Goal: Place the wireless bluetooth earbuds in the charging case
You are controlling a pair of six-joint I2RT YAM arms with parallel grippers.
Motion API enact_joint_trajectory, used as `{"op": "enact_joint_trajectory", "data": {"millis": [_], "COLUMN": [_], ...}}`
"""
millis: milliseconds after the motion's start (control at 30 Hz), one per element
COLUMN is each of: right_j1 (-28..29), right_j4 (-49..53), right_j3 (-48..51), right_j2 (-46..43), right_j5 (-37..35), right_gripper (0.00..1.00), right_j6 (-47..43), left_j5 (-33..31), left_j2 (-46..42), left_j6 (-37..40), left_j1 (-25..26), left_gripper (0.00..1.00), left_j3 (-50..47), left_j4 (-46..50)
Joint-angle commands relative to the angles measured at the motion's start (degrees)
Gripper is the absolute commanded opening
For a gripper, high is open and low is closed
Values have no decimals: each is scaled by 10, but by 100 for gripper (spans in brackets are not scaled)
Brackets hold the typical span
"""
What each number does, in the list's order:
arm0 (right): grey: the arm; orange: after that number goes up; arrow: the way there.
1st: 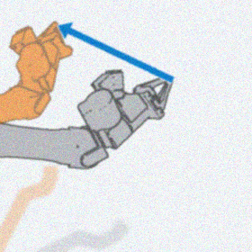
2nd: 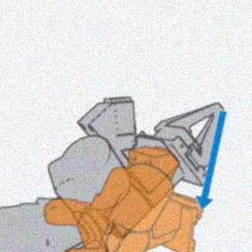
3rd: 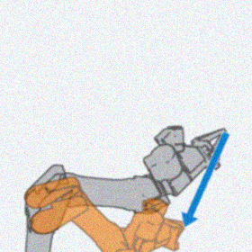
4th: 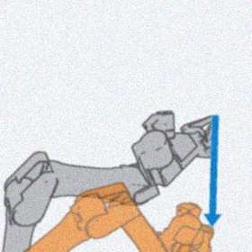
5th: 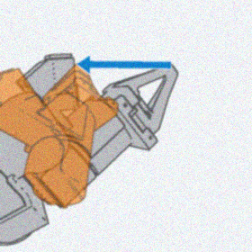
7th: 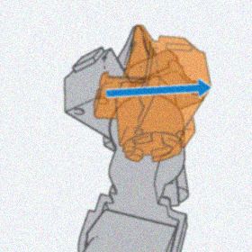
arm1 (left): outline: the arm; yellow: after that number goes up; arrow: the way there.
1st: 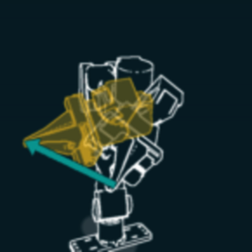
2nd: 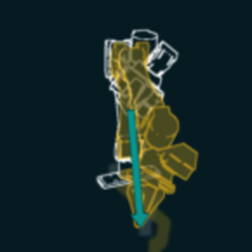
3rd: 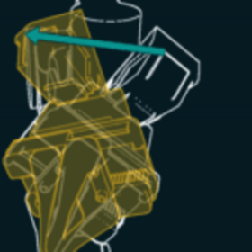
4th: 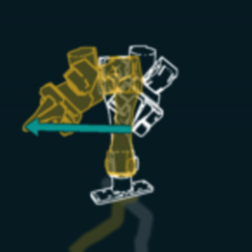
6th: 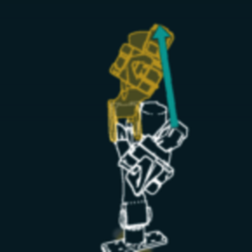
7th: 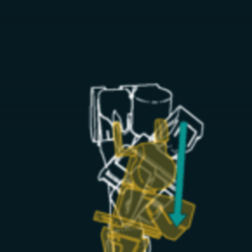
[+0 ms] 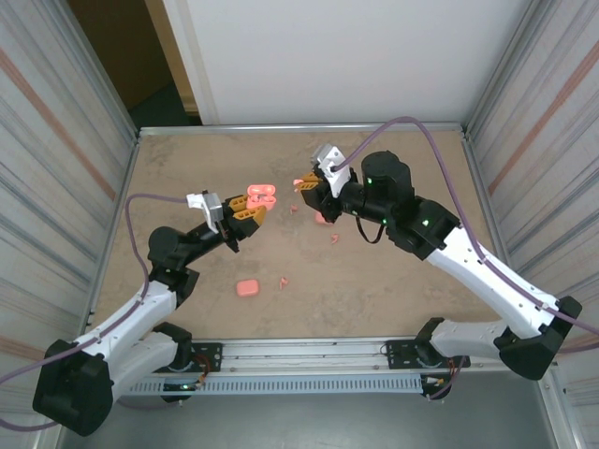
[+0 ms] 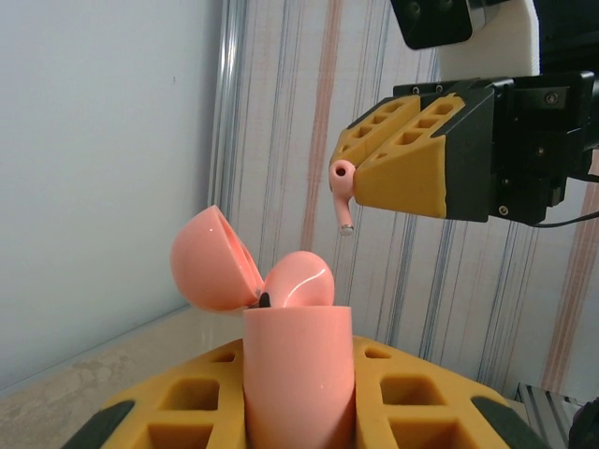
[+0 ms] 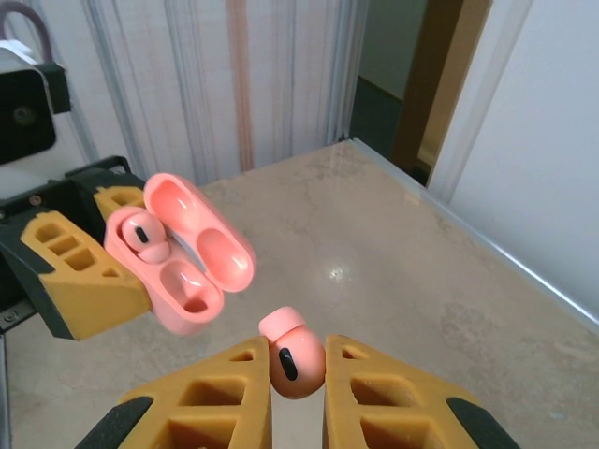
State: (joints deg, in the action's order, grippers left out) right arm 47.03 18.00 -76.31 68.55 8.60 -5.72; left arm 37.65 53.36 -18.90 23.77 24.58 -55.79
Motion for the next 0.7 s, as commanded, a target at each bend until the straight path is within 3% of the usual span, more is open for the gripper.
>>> {"op": "enact_joint_trajectory", "data": {"millis": [0, 667], "right_j1": [9, 28], "right_j4": [-13, -24], "right_j3": [-26, -45], "right_j2": [10, 49], "right_j5": [6, 31], "right_gripper": [15, 15], "right_j6": [-32, -63], "left_j5": [6, 5], "left_j2": [-2, 7], "left_j6": [-4, -2], "left_j1": [7, 16], "left_gripper": [0, 0], "left_j3": [21, 26], "left_j4": [-26, -32]}}
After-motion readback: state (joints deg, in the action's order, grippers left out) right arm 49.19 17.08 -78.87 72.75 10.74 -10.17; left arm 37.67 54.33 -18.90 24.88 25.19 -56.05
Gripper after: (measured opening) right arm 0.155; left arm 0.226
